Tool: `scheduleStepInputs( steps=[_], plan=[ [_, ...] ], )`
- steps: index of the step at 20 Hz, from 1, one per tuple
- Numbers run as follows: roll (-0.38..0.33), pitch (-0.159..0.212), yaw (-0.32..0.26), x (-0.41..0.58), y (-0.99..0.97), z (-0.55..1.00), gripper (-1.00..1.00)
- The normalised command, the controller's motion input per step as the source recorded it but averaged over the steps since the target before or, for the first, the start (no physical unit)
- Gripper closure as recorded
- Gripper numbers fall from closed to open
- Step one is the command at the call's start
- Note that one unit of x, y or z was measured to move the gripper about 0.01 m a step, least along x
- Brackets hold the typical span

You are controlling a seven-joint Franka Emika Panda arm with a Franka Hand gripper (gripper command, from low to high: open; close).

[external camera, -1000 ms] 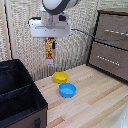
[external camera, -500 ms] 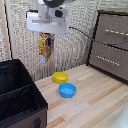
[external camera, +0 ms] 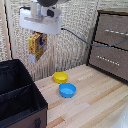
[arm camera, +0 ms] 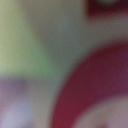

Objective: Kindly direct your grabber toward the cereal bar. Delicately grip the cereal bar using your grabber. Transport the clutched cereal bar to the rear part of the organizer. Set the cereal bar down and place it in the rear section of the organizer.

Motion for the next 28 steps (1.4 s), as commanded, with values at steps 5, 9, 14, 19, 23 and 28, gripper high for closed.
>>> scheduleStepInputs(
  steps=[5, 9, 14, 19, 23, 28],
  plan=[
    [0.021, 0.029, -0.073, 0.368, 0.76, 0.46, 1.0],
    [0.02, 0.007, -0.152, 0.161, 0.56, 0.51, 1.0],
    [0.034, -0.01, -0.219, -0.031, 0.35, 0.52, 1.0],
    [0.037, 0.003, -0.167, -0.077, 0.42, 0.4, 1.0],
    [0.043, 0.056, -0.103, -0.011, 0.59, 0.25, 1.0],
    [0.022, 0.143, -0.04, 0.0, 0.73, 0.06, 1.0]
  ],
)
